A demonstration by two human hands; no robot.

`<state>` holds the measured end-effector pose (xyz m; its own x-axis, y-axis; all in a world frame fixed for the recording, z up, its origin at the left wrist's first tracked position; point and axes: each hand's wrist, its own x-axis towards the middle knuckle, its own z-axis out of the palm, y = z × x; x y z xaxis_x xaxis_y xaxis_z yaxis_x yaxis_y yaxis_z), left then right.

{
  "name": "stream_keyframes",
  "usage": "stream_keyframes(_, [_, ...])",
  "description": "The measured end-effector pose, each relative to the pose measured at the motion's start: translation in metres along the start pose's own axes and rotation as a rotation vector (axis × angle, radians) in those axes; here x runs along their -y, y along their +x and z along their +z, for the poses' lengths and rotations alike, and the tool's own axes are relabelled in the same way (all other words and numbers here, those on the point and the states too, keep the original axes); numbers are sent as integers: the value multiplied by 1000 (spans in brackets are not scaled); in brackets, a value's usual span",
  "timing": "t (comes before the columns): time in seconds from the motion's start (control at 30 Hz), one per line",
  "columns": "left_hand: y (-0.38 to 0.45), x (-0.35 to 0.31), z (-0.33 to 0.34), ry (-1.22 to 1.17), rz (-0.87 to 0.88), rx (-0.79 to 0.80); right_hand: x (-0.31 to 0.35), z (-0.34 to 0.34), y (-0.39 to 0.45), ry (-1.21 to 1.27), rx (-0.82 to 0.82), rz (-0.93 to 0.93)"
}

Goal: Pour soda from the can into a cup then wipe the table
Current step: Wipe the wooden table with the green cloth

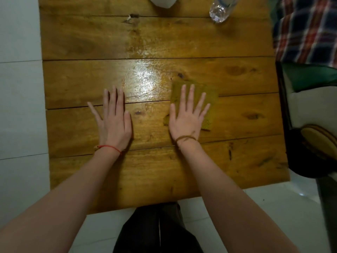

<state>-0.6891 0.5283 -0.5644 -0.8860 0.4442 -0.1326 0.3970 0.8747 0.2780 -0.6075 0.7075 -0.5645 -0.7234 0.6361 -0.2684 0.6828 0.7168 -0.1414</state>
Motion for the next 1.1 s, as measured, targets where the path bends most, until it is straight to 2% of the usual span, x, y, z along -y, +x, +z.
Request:
stream_keyframes(0.1, [-29, -2, 1, -45, -57, -15, 20, 12, -48, -34, 46, -270])
stream_keyframes(0.27, [-76, -8, 6, -79, -151, -31, -13, 21, -122, -29, 118, -471])
stream_keyframes(0.37, [-89, -10, 12, -58, -142, 4, -65, 16, -137, -47, 122, -401])
stream_keyframes(0.5, [-89, -19, 12, -46, -107, 28, -115, 6, -114, -27, 103, -93])
stream_keyframes(0.6, [-80, -23, 10, -38, -75, 21, -105, 0, -71, -3, 59, 92])
stream_keyframes(0.7, [-66, -23, 7, -22, -50, -2, -66, -1, -44, 18, 24, 152])
stream_keyframes(0.77, [-56, -24, 5, -17, -37, -14, -36, 3, -44, 20, 7, 97])
stream_keyframes(0.9, [-35, -20, 1, 16, -4, -10, -2, 16, -86, -29, 69, -246])
stream_keyframes(1.0, [-18, -11, -3, 50, 13, -11, -28, 15, -107, -36, 99, -377])
stream_keyframes(1.1, [3, 1, -6, 73, -2, -13, -60, 10, -92, -47, 93, -353])
